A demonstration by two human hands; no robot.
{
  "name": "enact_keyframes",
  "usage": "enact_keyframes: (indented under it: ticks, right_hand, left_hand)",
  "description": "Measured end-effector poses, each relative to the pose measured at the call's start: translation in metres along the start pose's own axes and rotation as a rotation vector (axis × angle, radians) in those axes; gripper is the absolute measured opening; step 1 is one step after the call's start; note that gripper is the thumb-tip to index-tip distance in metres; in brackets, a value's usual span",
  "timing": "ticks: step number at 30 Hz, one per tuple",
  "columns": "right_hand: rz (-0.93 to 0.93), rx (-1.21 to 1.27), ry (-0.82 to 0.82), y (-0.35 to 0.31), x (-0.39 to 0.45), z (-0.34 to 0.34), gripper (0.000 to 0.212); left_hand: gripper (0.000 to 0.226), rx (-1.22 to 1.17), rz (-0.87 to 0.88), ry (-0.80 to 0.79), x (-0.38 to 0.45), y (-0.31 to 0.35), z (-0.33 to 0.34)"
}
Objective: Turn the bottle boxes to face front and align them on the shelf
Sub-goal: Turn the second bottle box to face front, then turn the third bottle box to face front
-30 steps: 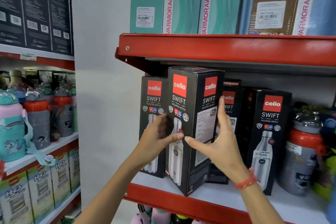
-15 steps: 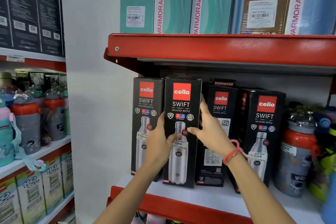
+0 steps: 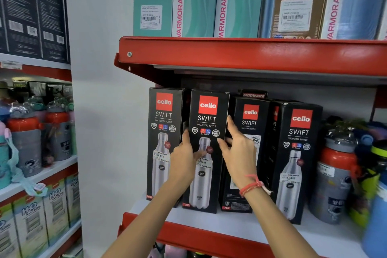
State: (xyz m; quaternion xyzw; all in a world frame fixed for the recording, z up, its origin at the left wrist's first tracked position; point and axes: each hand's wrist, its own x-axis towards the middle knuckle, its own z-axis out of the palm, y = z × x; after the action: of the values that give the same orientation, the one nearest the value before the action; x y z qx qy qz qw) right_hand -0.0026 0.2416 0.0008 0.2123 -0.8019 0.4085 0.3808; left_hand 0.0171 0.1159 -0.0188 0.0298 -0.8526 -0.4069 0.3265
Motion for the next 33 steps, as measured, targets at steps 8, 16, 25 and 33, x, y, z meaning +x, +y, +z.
enact_keyframes:
  ticks: [8, 16, 25, 33]
  right_hand:
    - [0.068, -0.199, 0.277, 0.005, -0.011, -0.005, 0.063]
    - [0.388, -0.246, 0.022, 0.015, -0.023, -0.003, 0.115]
    - [0.215, 0.104, -0.051, 0.034, -0.048, -0.064, 0.125]
    - [0.246, 0.421, -0.413, 0.052, -0.039, -0.097, 0.117]
  left_hand:
    - [0.056, 0.265, 0.087, 0.067, -0.001, 0.002, -0.011]
    - [0.023, 0.175, 0.419, 0.149, -0.021, 0.024, -0.002]
    - [0.041, -0.286, 0.235, -0.056, -0.037, 0.027, 0.005]
    - [0.076, -0.361, 0.147, -0.195, -0.045, 0.044, 0.019]
